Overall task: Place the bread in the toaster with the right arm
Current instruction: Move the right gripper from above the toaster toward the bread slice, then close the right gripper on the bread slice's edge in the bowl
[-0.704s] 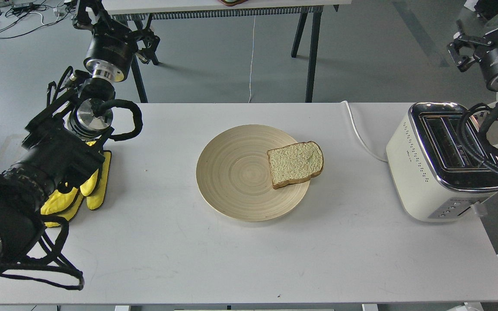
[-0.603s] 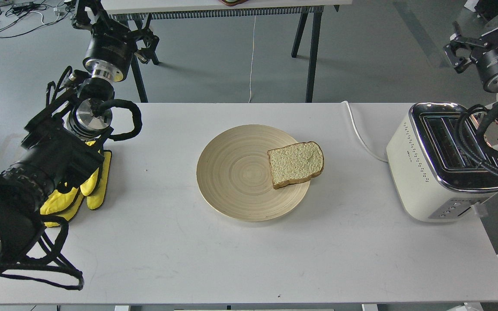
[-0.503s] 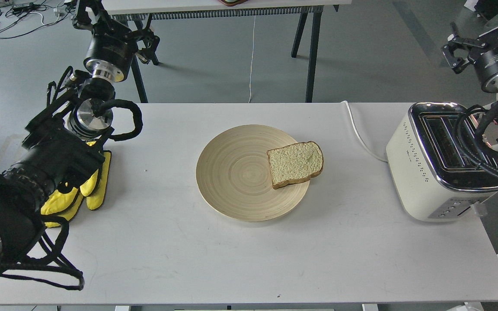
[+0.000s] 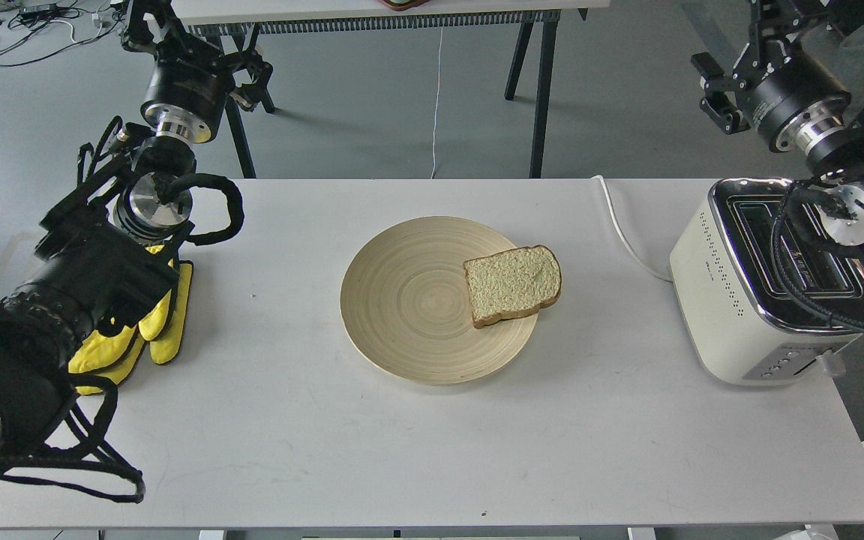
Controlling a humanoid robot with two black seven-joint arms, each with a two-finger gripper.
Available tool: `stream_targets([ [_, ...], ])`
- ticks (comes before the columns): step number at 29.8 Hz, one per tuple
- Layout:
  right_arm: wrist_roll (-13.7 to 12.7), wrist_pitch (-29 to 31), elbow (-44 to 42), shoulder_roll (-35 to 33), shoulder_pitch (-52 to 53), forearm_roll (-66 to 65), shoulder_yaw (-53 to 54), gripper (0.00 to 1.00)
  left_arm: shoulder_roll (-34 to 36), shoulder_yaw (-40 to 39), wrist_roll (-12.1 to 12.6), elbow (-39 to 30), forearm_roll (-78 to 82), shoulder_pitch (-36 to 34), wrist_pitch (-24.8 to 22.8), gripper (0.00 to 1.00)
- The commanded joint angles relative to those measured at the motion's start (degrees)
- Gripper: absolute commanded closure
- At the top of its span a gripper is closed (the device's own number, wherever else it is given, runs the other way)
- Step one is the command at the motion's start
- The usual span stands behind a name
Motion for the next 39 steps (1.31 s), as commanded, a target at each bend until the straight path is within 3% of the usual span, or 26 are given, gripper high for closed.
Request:
stream_targets([
  [1,-0.7,-6.15,1.79,0.82,-0.18,-16.02,-6.18,0.01,0.0,0.01,0.0,-0.01,0.0,0.0,-0.03,0.0],
  [11,-7.9,-7.66,-0.66,6.8,1.49,-29.58,-22.62,0.08,0.0,0.01,0.09,-0.01,0.09,0.0,-0.12,0.0],
  [19,-8.26,-7.75,-7.34,12.42,0.35,-29.67,-30.01,0.23,-0.09,0.01,0.09,-0.09,0.0,0.0,-0.12,0.0],
  [26,-8.26,-8.45,-13.41,18.13,-1.15,-29.67,-30.45,0.28,-0.09,0.01,0.09,-0.1,0.0,0.0,-0.12,0.0],
  [30,-8.35,-8.45,-14.38,18.93,-1.32,-29.67,-30.54,0.32,-0.09,0.01,0.09,-0.1,0.09,0.0,-0.12,0.0],
  [35,-8.44,-8.54,-14.38,18.93,-1.76,-29.67,-30.54,0.48,-0.09,0.01,0.09,-0.1,0.09,0.0,-0.12,0.0],
  [39,-8.44,-8.54,-14.3,19.02,-1.94,-29.67,-30.63,0.5,-0.09,0.01,0.09,-0.1,0.09,0.0,-0.12,0.0],
])
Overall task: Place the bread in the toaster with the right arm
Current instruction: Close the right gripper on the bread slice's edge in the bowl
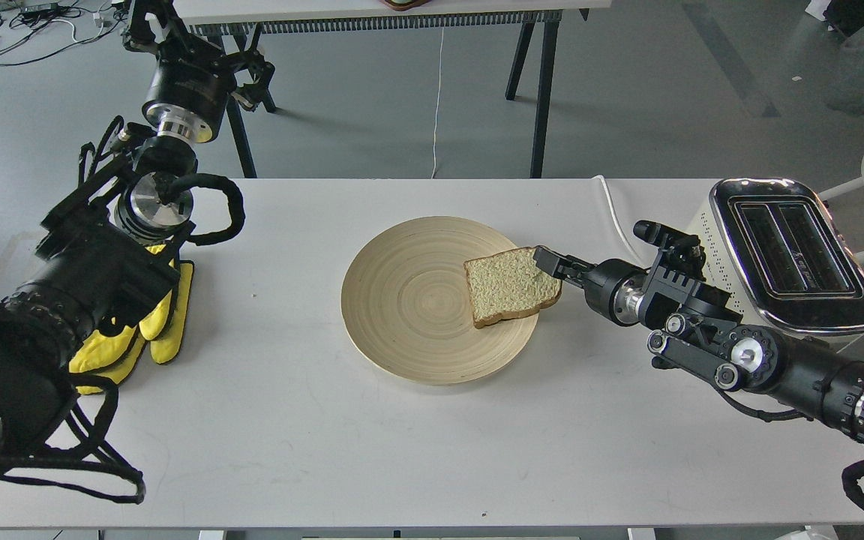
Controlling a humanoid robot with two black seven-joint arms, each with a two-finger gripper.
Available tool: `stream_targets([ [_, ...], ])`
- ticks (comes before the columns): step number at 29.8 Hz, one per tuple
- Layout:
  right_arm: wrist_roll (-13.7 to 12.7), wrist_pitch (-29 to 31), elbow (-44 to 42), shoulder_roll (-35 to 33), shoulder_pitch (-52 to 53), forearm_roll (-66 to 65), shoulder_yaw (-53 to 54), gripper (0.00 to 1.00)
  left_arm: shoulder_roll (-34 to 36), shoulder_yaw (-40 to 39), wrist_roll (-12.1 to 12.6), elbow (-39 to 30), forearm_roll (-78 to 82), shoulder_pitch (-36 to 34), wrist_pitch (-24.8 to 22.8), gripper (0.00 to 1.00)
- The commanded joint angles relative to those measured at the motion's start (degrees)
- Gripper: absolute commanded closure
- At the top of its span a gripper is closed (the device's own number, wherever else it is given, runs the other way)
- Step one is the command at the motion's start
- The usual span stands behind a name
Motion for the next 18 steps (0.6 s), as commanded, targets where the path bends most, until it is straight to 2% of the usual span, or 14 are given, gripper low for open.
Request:
stream_targets([
  [1,0.0,0.01,0.08,0.06,-0.23,0.0,-0.02,0.51,0.01,0.0,0.0,0.01,0.01,0.0,0.0,0.0],
  [6,0.0,0.1,0.17,-0.03,-0.67,0.0,-0.02,0.7,0.01,0.0,-0.09,0.01,0.01,0.0,0.09,0.0],
  [14,0.27,0.19,0.26,-0.03,-0.67,0.26,-2.83,0.73,0.01,0.0,-0.09,0.01,0.01,0.0,0.26,0.0],
  [18,0.44,0.19,0.26,-0.03,-0.67,0.35,-2.75,0.85,0.01,0.0,-0.09,0.1,-0.07,0.0,0.26,0.0],
])
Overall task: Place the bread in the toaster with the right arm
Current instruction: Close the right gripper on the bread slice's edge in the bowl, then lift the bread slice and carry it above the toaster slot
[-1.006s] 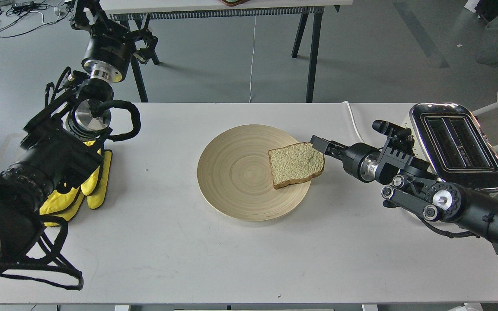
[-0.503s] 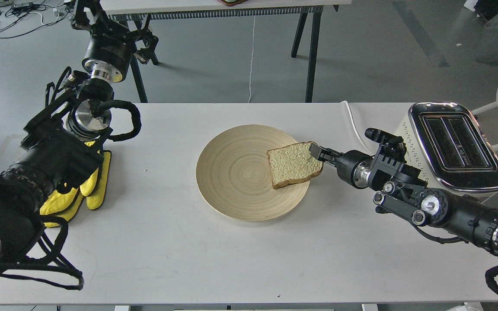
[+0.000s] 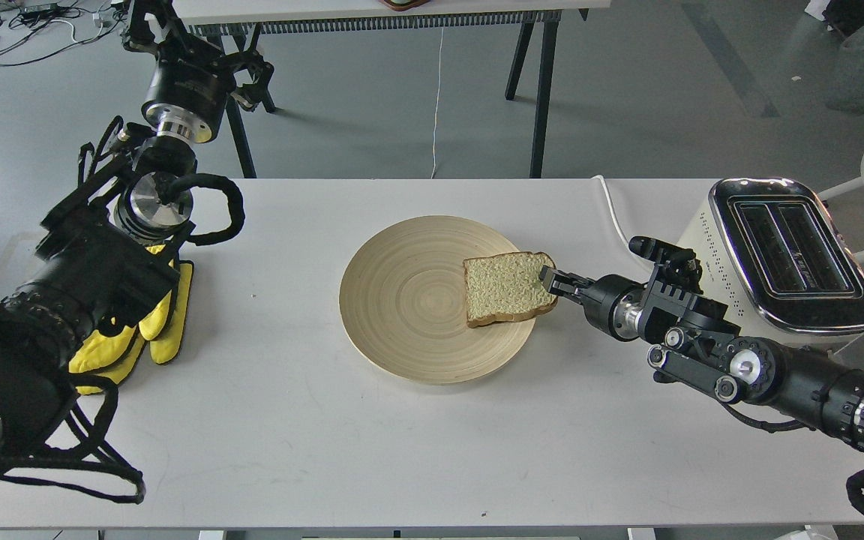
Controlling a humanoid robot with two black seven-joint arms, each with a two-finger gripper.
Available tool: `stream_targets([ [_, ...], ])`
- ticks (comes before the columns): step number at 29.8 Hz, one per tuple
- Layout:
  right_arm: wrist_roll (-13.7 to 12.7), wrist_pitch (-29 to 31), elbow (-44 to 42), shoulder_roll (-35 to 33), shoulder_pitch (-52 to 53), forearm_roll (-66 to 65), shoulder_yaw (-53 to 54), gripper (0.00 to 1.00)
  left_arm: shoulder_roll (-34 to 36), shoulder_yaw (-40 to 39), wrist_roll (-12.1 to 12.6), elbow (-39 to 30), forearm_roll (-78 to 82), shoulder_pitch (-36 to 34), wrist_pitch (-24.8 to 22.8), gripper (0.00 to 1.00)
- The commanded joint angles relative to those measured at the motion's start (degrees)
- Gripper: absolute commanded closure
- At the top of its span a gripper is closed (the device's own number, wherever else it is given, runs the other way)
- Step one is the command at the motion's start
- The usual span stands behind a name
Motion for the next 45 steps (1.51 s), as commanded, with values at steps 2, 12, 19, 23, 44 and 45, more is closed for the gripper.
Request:
stream_targets([
  [2,0.0,-0.17,-0.1,0.18,0.02,0.11,0.29,0.93,-0.01,0.0,0.0,-0.01,-0.04,0.0,0.01,0.0],
  [12,-0.36,-0.26,4.55,-1.05,1.34,0.47,1.08,1.0,-0.01,0.0,0.0,-0.01,-0.04,0.0,0.01,0.0],
  [19,-0.44,-1.49,14.83,-11.23,4.94,0.55,6.0,1.0,-0.01,0.0,0.0,-0.01,-0.04,0.0,0.01,0.0],
  [23,-1.06,-0.88,21.51,-22.73,10.12,0.55,5.83,1.0,0.08,-0.26,0.0,0.07,-0.04,0.0,0.01,0.0],
  [44,-4.4,13.98,40.33,-63.27,15.58,-8.5,5.13,1.0,-0.01,-0.27,0.0,-0.01,-0.04,0.09,0.1,0.0],
  [45,-4.49,13.98,40.33,-63.45,15.32,-8.59,4.6,1.0,-0.01,-0.18,0.0,-0.01,-0.04,0.0,0.01,0.0],
])
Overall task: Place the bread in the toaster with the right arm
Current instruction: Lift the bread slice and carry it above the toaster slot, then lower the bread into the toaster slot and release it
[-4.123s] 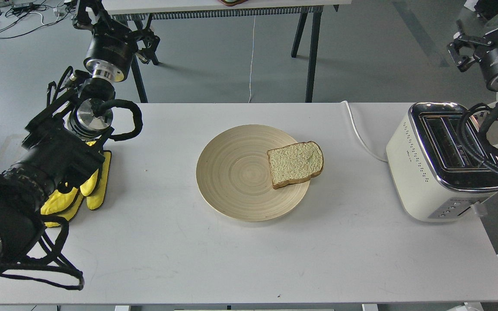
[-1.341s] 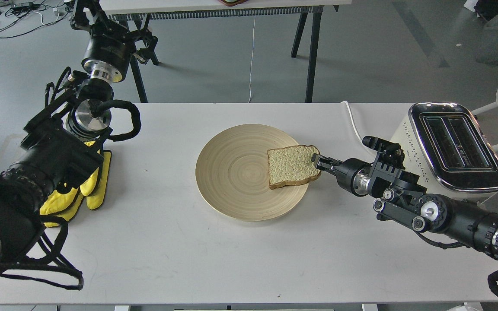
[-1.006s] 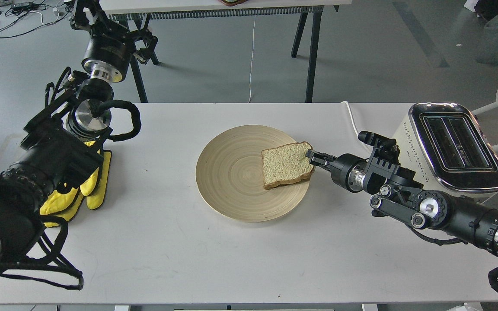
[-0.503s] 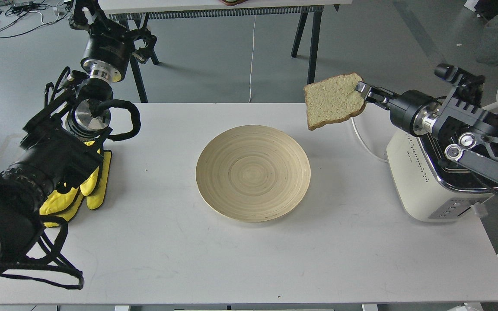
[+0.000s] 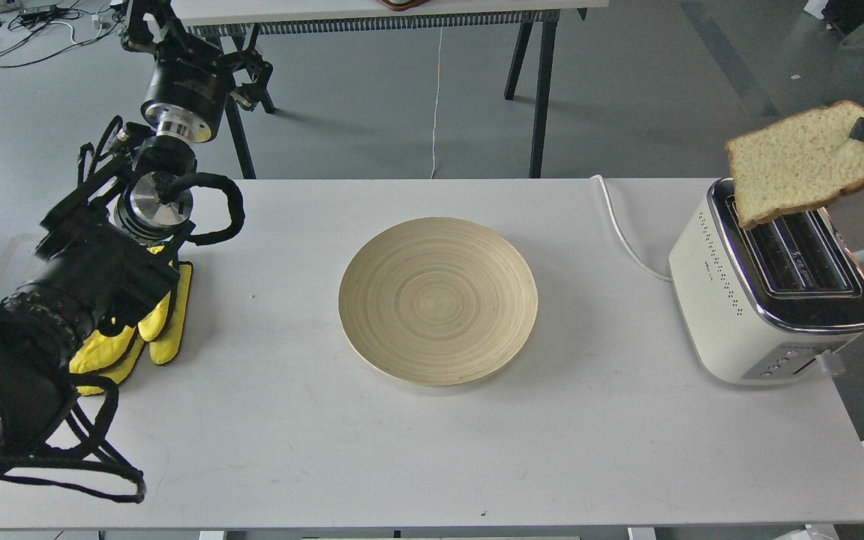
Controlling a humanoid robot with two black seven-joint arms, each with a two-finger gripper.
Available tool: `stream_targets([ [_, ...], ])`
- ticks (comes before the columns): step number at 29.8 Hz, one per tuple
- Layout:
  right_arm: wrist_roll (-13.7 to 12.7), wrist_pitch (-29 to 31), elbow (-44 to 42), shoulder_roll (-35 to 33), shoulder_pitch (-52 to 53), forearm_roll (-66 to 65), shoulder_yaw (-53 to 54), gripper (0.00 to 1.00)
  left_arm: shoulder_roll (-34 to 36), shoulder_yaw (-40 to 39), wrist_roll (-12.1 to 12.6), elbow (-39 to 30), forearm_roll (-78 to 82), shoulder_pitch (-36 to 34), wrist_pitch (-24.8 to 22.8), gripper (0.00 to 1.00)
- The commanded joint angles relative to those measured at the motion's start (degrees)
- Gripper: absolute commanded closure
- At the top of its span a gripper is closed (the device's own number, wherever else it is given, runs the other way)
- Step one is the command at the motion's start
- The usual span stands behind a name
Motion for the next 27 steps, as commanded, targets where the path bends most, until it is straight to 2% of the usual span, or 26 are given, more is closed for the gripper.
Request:
stream_targets([
  [1,-0.08,0.24,-0.11,-1.07,-0.51,-1.14,-1.38,1.0,0.0,0.09,0.01,0.07,0.0,0.0,-0.09,0.0],
  [11,-2.1,-0.2,-0.72,0.51,-0.95,-1.23,-5.16,0.99,0.0,0.27,0.01,-0.01,0.0,0.0,-0.27,0.0],
  [18,-2.11,-0.2,-1.43,1.47,-1.12,-1.23,-5.42,0.97,0.0,0.27,0.01,0.07,0.09,0.0,-0.27,0.0],
  [19,-2.11,-0.37,-1.6,1.91,-1.21,-1.15,-5.42,0.92,0.0,0.27,0.01,-0.01,0.09,0.0,-0.27,0.0],
  [21,-2.02,-0.81,-2.57,3.14,-1.21,-0.8,-5.34,0.69,0.0,0.27,0.01,-0.01,0.09,0.0,-0.27,0.0],
  [22,-1.93,-0.9,-2.92,3.93,-1.21,-0.53,-5.16,0.46,0.0,0.27,0.01,-0.01,0.09,0.0,-0.27,0.0],
  [23,-1.84,-1.07,-3.01,4.46,-1.21,-0.36,-5.07,0.09,0.0,0.27,0.01,-0.01,0.09,0.0,-0.27,0.0],
  [25,-1.49,-1.42,-2.92,5.51,-1.12,0.26,-4.37,0.02,0.0,0.27,0.01,-0.01,0.0,0.0,-0.18,0.0],
  [27,-1.4,-1.51,-2.92,6.57,-1.12,1.22,-3.32,0.01,-0.08,0.27,0.01,-0.01,0.0,0.0,-0.27,0.0],
])
